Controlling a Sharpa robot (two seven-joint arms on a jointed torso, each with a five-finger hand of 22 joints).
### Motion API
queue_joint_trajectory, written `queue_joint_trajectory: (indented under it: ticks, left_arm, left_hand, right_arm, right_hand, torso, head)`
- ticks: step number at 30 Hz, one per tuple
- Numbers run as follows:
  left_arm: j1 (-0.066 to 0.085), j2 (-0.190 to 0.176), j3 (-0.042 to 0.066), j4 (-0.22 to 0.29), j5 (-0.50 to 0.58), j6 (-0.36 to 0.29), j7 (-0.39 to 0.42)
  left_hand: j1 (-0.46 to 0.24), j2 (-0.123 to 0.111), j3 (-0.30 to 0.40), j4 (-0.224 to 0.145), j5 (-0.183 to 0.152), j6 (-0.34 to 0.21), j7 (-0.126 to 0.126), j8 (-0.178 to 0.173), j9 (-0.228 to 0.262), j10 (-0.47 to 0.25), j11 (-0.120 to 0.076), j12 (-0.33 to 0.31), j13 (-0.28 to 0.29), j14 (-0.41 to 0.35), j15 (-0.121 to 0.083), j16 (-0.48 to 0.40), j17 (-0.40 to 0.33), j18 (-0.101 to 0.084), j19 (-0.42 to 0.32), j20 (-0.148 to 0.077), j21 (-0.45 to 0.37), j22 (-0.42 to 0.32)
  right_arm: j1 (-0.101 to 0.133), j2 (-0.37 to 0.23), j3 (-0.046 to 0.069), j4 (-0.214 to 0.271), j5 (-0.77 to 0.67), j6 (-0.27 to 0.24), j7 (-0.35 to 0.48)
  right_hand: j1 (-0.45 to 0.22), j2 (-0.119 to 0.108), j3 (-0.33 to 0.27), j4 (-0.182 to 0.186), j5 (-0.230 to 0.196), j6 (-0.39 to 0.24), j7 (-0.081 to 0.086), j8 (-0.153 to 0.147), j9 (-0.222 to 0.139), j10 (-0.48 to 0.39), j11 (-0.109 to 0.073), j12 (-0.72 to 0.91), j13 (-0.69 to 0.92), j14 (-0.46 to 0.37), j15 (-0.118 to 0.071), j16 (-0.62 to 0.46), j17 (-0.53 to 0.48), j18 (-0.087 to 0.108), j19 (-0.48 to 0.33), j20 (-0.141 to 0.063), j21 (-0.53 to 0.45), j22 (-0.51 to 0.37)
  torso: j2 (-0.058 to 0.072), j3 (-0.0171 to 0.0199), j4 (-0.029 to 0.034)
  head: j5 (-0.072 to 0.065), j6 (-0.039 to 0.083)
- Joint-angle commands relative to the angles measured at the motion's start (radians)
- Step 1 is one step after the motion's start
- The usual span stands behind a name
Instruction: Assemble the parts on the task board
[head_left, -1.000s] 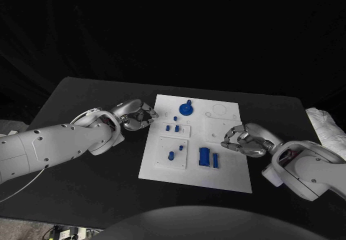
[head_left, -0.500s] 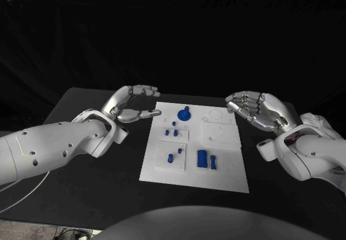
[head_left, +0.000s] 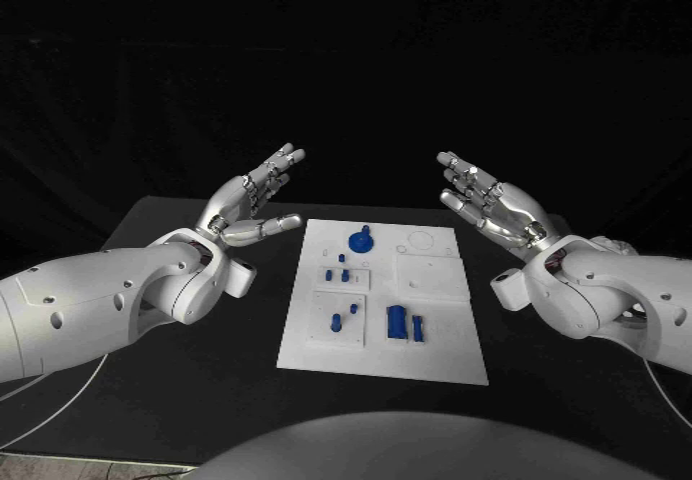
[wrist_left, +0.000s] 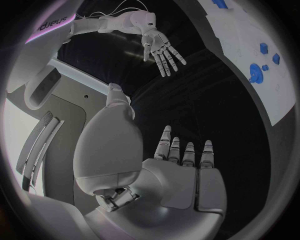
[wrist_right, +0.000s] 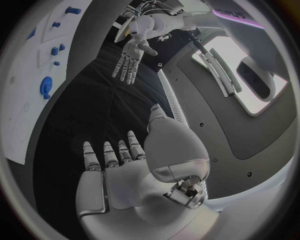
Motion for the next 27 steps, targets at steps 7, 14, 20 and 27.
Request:
queue_joint_trajectory:
  ticks: [7, 14, 20, 27]
  left_arm:
    - [-0.004, 0.007, -0.001, 0.004, 0.033, 0.024, 0.008]
    - [-0.020, 0.018, 0.027, 0.009, 0.074, -0.031, -0.011]
    - [-0.063, 0.047, 0.098, 0.024, 0.178, -0.170, -0.061]
    - [-0.118, 0.084, 0.187, 0.043, 0.309, -0.346, -0.123]
  left_hand:
    - [-0.348, 0.093, 0.087, -0.091, -0.102, -0.121, 0.036, -0.040, -0.042, -0.090, 0.054, -0.057, -0.029, -0.004, 0.034, -0.003, -0.001, -0.069, -0.007, -0.080, -0.015, -0.076]
    - [-0.519, 0.140, 0.132, -0.136, -0.102, -0.183, 0.122, -0.040, -0.042, -0.090, 0.088, -0.057, -0.029, -0.004, 0.034, -0.003, -0.001, -0.069, -0.007, -0.102, -0.015, -0.098]
    - [-0.658, 0.177, 0.167, -0.171, -0.102, -0.232, 0.122, -0.040, -0.042, -0.090, 0.107, -0.057, -0.029, -0.004, 0.034, -0.003, -0.001, -0.069, -0.007, -0.178, -0.015, -0.179]
    - [-0.789, 0.213, 0.200, -0.204, -0.102, -0.281, 0.122, -0.040, -0.042, -0.090, 0.181, -0.057, -0.029, -0.004, 0.034, -0.003, -0.001, -0.069, -0.007, -0.178, -0.015, -0.179]
  right_arm:
    - [-0.002, 0.016, 0.000, -0.015, 0.014, 0.039, 0.024]
    - [-0.017, 0.050, 0.028, -0.029, 0.060, -0.015, 0.011]
    - [-0.055, 0.134, 0.098, -0.066, 0.178, -0.154, -0.022]
    - [-0.104, 0.240, 0.186, -0.112, 0.325, -0.329, -0.063]
  right_hand:
    - [-0.322, -0.009, 0.026, -0.085, -0.045, -0.068, 0.044, -0.039, -0.107, -0.003, 0.027, -0.027, -0.032, 0.000, -0.033, -0.003, -0.001, -0.016, 0.001, -0.101, -0.005, -0.001]
    - [-0.485, -0.025, 0.056, -0.124, -0.075, -0.102, 0.125, -0.118, -0.107, -0.003, 0.111, -0.027, -0.032, 0.000, -0.033, -0.003, -0.001, -0.015, 0.001, -0.139, -0.005, -0.001]
    - [-0.635, -0.100, 0.084, -0.162, -0.107, -0.136, 0.125, -0.118, -0.107, -0.003, 0.111, -0.027, -0.032, 0.000, -0.033, -0.003, -0.001, -0.086, 0.001, -0.169, -0.005, -0.001]
    - [-0.769, -0.100, 0.177, -0.192, -0.135, -0.164, 0.125, -0.118, -0.107, -0.003, 0.111, -0.027, -0.032, 0.000, -0.033, -0.003, -0.001, -0.086, 0.001, -0.192, -0.005, -0.001]
  torso:
    - [0.001, 0.0057, 0.0022]
    - [0.005, 0.0066, -0.0042]
    - [0.014, 0.0090, -0.0203]
    - [0.029, 0.0127, -0.0455]
  head:
    - [-0.004, 0.000]
    - [-0.001, 0.027]
    - [0.004, 0.097]
    - [0.012, 0.205]
